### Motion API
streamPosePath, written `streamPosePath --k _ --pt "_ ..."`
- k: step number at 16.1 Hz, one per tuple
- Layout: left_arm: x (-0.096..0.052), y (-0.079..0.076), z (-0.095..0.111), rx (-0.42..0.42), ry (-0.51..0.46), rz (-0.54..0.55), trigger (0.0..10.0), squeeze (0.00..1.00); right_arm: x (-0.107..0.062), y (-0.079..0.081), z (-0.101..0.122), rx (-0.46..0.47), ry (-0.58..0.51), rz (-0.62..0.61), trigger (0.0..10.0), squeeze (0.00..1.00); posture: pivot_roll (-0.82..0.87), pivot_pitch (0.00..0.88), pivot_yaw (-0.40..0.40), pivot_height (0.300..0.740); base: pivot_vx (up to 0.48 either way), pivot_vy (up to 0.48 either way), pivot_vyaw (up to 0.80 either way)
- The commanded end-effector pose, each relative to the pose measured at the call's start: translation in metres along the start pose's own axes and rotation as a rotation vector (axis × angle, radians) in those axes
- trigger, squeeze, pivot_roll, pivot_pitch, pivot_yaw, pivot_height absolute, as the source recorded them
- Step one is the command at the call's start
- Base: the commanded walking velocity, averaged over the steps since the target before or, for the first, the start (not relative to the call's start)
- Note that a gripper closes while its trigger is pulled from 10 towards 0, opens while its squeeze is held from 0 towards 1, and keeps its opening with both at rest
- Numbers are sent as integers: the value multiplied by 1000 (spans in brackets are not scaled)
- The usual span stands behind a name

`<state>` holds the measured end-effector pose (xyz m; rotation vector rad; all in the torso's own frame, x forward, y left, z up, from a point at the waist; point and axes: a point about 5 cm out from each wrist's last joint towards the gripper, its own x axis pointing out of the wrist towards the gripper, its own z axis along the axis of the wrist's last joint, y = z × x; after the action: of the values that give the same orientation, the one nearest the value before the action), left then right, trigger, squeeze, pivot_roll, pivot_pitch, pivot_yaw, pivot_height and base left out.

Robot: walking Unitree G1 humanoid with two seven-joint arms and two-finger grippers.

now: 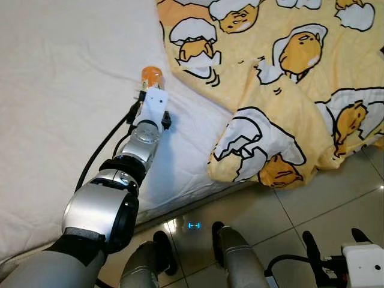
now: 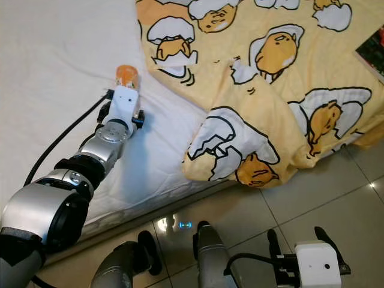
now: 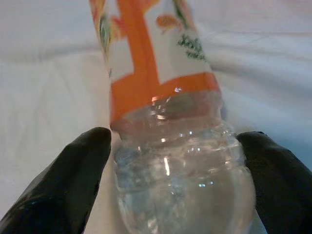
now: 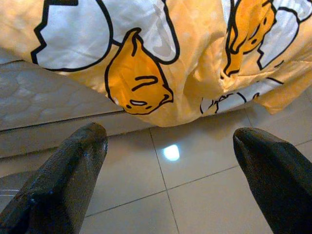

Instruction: Clean up the room

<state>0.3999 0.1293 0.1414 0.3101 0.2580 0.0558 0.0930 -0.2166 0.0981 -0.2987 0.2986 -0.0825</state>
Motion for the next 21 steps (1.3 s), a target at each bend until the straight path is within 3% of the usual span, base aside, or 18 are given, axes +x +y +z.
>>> streamPosePath --k 1,2,3,7,10,14,15,16,20,21 --pt "-2 -5 -14 -41 65 -19 10000 0 -5 -2 -4 -7 35 -6 10000 0 -528 347 26 723 0 0 0" --pt "-2 -8 -15 -53 72 -29 10000 0 -5 -2 -4 -6 36 -6 10000 0 -528 346 25 723 0 0 0" --pt "-3 -14 -14 -61 76 -53 0 0 -2 -1 -3 -5 33 -4 10000 0 -526 340 24 723 0 0 0" --pt "-4 -22 -11 -82 65 -102 0 0 11 -3 -3 5 16 -9 10000 0 -505 315 24 723 0 0 0" --pt "-7 -28 -21 -88 106 -155 0 0 27 5 0 24 -10 21 10000 0 -468 296 20 723 0 0 0" --pt "-7 -26 -25 -201 130 -166 0 0 49 8 5 22 -51 48 10000 0 -432 258 23 723 0 0 0" --pt "-4 -21 -12 -239 62 -164 0 0 64 10 11 25 -88 55 10000 0 -413 237 30 723 0 0 0" --pt "-4 -20 -8 -240 40 -165 0 0 66 11 12 26 -95 55 10000 0 -403 226 34 723 0 0 0" --pt "-3 -7 43 -192 -251 -182 0 0 111 21 25 91 -169 31 10000 0 -302 104 64 723 0 0 0" --pt "-3 -6 45 -191 -265 -182 0 0 113 22 26 95 -176 32 10000 0 -302 104 64 723 0 0 0"
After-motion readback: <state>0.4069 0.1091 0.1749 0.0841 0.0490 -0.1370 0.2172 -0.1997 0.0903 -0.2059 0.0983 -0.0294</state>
